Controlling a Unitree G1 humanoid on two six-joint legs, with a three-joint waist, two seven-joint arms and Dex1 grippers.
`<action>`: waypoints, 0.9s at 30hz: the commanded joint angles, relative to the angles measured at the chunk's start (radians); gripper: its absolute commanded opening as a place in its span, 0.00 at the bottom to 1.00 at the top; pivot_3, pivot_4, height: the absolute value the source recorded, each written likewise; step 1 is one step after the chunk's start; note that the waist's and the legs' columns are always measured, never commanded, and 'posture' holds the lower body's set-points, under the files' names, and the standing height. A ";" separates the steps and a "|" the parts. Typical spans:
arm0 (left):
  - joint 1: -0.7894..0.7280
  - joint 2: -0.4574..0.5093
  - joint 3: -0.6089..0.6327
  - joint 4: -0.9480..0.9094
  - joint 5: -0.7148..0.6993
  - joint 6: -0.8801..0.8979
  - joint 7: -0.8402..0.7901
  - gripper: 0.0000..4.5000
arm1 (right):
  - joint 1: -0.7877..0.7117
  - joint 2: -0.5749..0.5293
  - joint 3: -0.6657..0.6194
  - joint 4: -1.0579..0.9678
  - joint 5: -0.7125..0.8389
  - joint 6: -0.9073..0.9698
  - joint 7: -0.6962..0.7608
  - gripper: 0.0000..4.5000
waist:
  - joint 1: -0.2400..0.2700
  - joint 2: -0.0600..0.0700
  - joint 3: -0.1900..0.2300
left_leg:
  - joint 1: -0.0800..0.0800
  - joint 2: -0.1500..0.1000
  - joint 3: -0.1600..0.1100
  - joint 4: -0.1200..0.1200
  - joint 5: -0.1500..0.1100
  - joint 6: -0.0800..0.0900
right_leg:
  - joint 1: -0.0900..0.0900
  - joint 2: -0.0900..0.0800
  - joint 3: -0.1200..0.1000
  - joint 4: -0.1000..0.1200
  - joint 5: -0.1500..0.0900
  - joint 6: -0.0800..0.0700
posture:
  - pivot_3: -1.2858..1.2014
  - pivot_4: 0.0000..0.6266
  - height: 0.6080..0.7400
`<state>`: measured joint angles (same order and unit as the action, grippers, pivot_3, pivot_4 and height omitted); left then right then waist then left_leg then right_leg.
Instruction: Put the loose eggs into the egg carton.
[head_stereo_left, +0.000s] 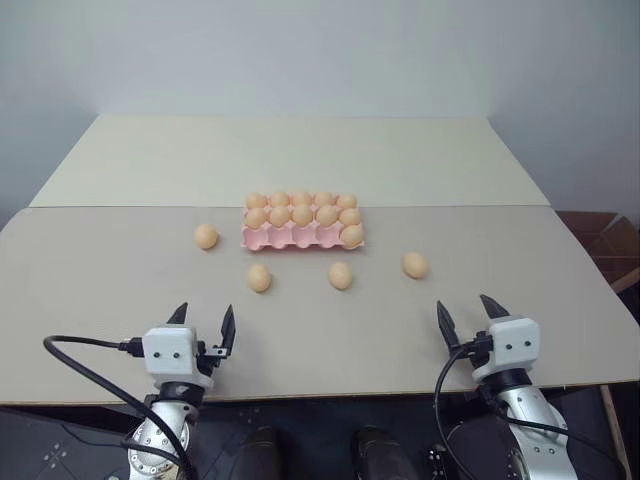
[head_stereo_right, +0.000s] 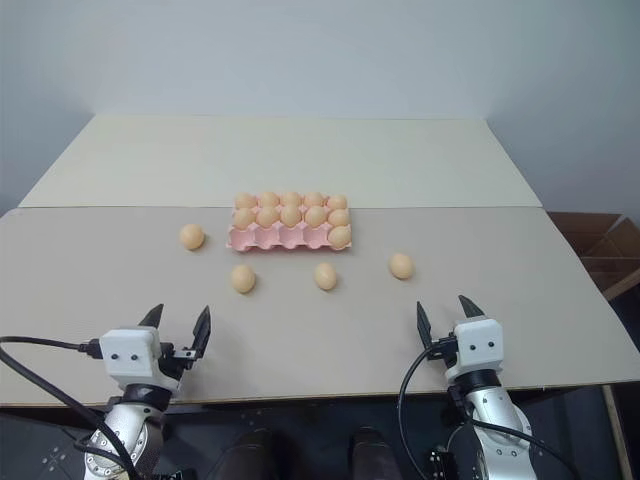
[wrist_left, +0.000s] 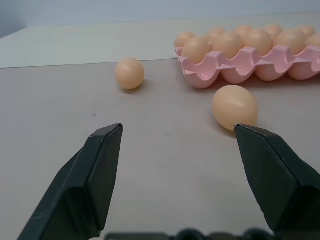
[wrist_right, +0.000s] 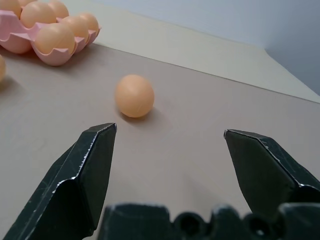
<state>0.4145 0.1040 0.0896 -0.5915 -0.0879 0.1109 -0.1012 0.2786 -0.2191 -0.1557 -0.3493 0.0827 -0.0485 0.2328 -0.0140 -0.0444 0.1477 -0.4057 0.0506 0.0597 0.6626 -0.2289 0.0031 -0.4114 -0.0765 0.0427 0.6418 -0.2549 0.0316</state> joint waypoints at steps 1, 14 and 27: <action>0.000 0.016 0.000 -0.030 0.002 -0.019 -0.016 0.86 | -0.017 -0.001 -0.003 -0.038 0.006 0.001 -0.008 0.90 | 0.000 0.000 0.000 | 0.000 0.000 0.000 0.000 0.000 0.000 | 0.000 0.000 0.000 0.000 0.000 0.000 | 0.52 0.24 1.00; 0.056 0.137 -0.017 -0.116 -0.133 0.025 -0.198 0.86 | 0.055 -0.095 0.018 -0.071 0.078 -0.112 0.169 0.90 | 0.000 0.000 0.000 | 0.001 0.000 0.000 0.000 0.000 0.000 | 0.000 0.000 0.000 0.000 0.000 0.000 | 0.52 0.24 1.00; 0.090 0.444 0.286 -0.142 -0.418 0.141 -0.461 0.86 | -0.053 -0.172 0.143 -0.254 0.156 0.231 0.213 0.90 | 0.000 0.001 0.000 | 0.002 0.001 0.000 0.000 0.000 0.000 | 0.000 0.000 0.000 0.001 -0.001 0.000 | 0.52 0.24 1.00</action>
<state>0.5154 0.5318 0.3283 -0.7273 -0.4791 0.2636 -0.5303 0.2491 -0.3919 -0.0215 -0.5429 0.2290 0.1243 0.4697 -0.0139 -0.0438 0.1479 -0.4039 0.0516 0.0600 0.6626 -0.2289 0.0030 -0.4116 -0.0765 0.0423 0.6423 -0.2561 0.0308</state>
